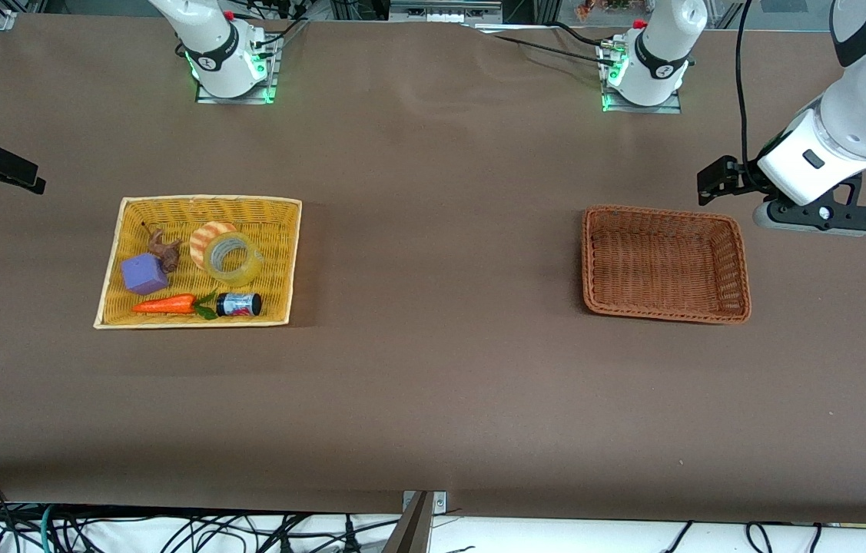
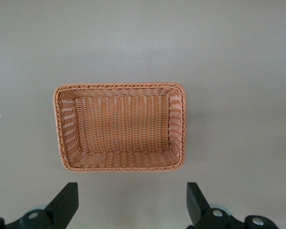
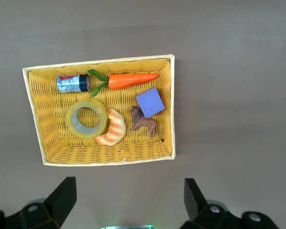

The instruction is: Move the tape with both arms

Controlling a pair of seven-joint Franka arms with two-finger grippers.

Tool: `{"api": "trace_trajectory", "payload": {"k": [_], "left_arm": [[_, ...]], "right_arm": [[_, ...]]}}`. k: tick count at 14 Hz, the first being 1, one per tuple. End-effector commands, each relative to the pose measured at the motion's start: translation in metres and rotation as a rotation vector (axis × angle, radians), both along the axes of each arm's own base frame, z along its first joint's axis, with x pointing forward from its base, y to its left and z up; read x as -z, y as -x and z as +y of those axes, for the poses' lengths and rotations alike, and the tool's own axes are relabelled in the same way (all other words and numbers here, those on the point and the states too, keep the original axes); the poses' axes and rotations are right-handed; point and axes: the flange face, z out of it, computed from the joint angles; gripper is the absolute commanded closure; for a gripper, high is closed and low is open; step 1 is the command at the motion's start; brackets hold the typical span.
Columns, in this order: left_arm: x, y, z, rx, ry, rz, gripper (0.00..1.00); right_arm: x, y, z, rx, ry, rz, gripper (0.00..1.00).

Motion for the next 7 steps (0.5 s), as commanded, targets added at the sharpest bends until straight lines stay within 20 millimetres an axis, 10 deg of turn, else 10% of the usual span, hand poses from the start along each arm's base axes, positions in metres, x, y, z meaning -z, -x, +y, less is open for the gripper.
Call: {"api": "trace_trajectory", "payload": {"k": [1,7], "left_arm": [[0.0004,0.0026,0.0026,0.027,-0.030,-0.012,0.00],[0.0009,0.0016,0.0077,0.018,-0.030,-0.013,0.00]], "right_arm": [[-0.0032,-0.0014,-0.0027,-0.010,0.000,-0.006,0.00],[-0.0032,-0.0016,-0.0003,-0.021,0.008,-0.005,0.00]]}}
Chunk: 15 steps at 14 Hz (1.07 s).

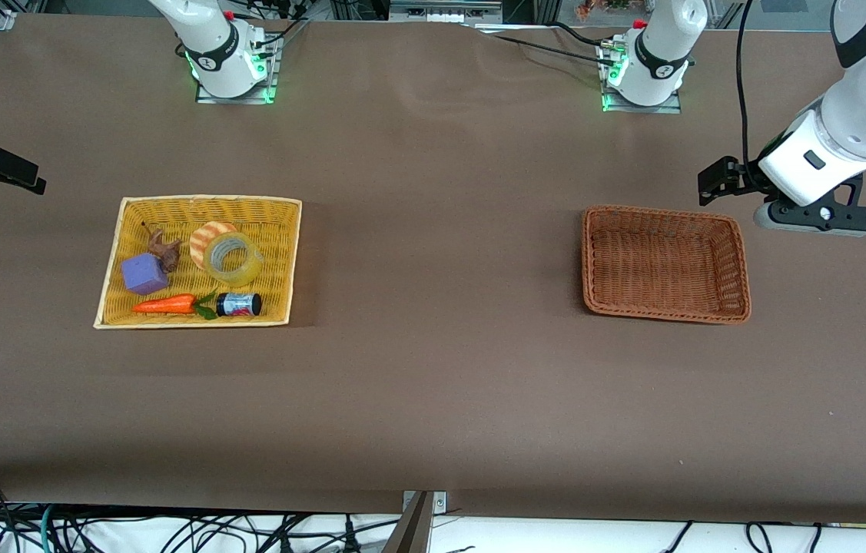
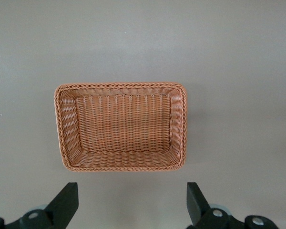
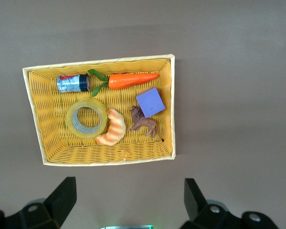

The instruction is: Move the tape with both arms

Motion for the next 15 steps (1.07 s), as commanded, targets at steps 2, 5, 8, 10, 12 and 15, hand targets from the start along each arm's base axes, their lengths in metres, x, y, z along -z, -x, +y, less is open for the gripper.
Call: {"api": "trace_trajectory", "payload": {"k": [2,5,8,10,12,15], "left_arm": [[0.000,0.002,0.004,0.023,-0.029,-0.014,0.00],[0.002,0.002,0.005,0.023,-0.030,-0.013,0.00],[0.003,0.001,0.004,0.024,-0.031,-0.008,0.00],[0.004,0.001,0.004,0.024,-0.031,-0.007,0.00],[0.005,0.000,0.005,0.023,-0.032,-0.005,0.00],[0.005,0.000,0.005,0.023,-0.032,-0.005,0.00]], "right_arm": [[-0.003,-0.001,0.001,-0.021,0.003,-0.004,0.00],[0.004,-0.003,-0.002,-0.011,0.000,0.008,0.00],[0.007,-0.003,-0.003,-0.010,0.011,0.015,0.00],[0.015,-0.007,-0.004,-0.003,0.002,0.028,0.00],[0.027,-0.013,0.003,-0.018,-0.004,0.046,0.00],[0.071,-0.026,0.031,-0.057,-0.014,0.109,0.00]]}}
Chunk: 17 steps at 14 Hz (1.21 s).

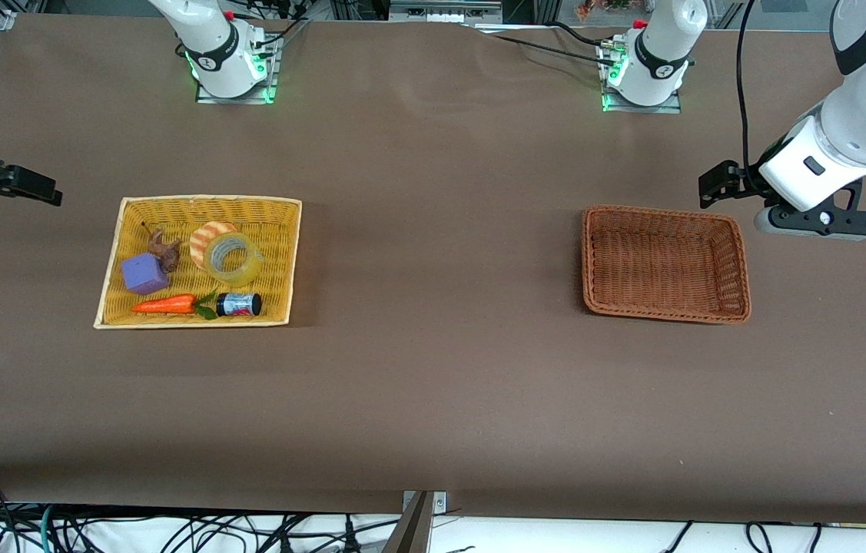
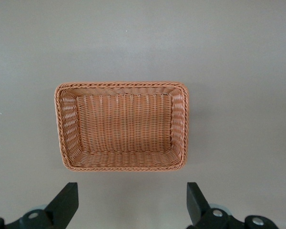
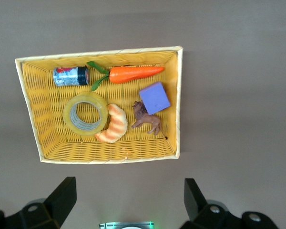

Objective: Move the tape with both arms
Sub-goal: 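Reach the right gripper down over the yellow tape roll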

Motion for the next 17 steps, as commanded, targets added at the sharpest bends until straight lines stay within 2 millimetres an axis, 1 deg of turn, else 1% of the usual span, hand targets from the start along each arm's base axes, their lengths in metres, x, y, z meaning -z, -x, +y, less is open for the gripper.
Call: {"api": "trace_trajectory", "payload": {"k": [1,2,3,4,5,6,7,9,10,12,14,15,17], "left_arm": [[0.000,0.003,0.003,0.024,-0.030,-0.011,0.00],[0.000,0.003,0.003,0.026,-0.029,-0.011,0.00],[0.000,0.003,0.003,0.026,-0.029,-0.013,0.00],[0.000,0.003,0.003,0.026,-0.029,-0.013,0.00],[0.000,0.003,0.003,0.026,-0.029,-0.013,0.00],[0.000,0.003,0.003,0.026,-0.029,-0.011,0.00],[0.000,0.003,0.003,0.026,-0.029,-0.011,0.00],[0.000,0.003,0.003,0.026,-0.029,-0.011,0.00],[0.001,0.003,0.003,0.026,-0.030,-0.010,0.00],[0.003,0.003,0.004,0.026,-0.030,-0.007,0.00],[0.001,0.003,0.002,0.027,-0.030,-0.010,0.00],[0.001,0.003,0.003,0.026,-0.029,-0.010,0.00],[0.002,0.004,0.003,0.026,-0.030,-0.007,0.00]], "right_arm": [[0.035,-0.008,0.042,-0.036,0.001,0.024,0.00],[0.048,-0.009,0.059,0.003,0.014,0.015,0.00],[0.071,-0.009,0.074,0.034,0.023,0.005,0.00],[0.102,-0.006,0.089,0.049,0.028,-0.008,0.00],[0.131,0.000,0.098,0.073,0.029,-0.031,0.00],[0.158,0.010,0.116,0.080,0.027,-0.041,0.00],[0.179,0.017,0.125,0.099,0.026,-0.057,0.00],[0.217,0.033,0.131,0.124,0.019,-0.084,0.00],[0.234,0.041,0.131,0.123,0.014,-0.099,0.00],[0.259,0.055,0.132,0.131,0.004,-0.126,0.00],[0.276,0.061,0.136,0.167,-0.001,-0.144,0.00],[0.284,0.063,0.143,0.168,-0.008,-0.147,0.00],[0.297,0.063,0.148,0.195,-0.014,-0.150,0.00]]}}
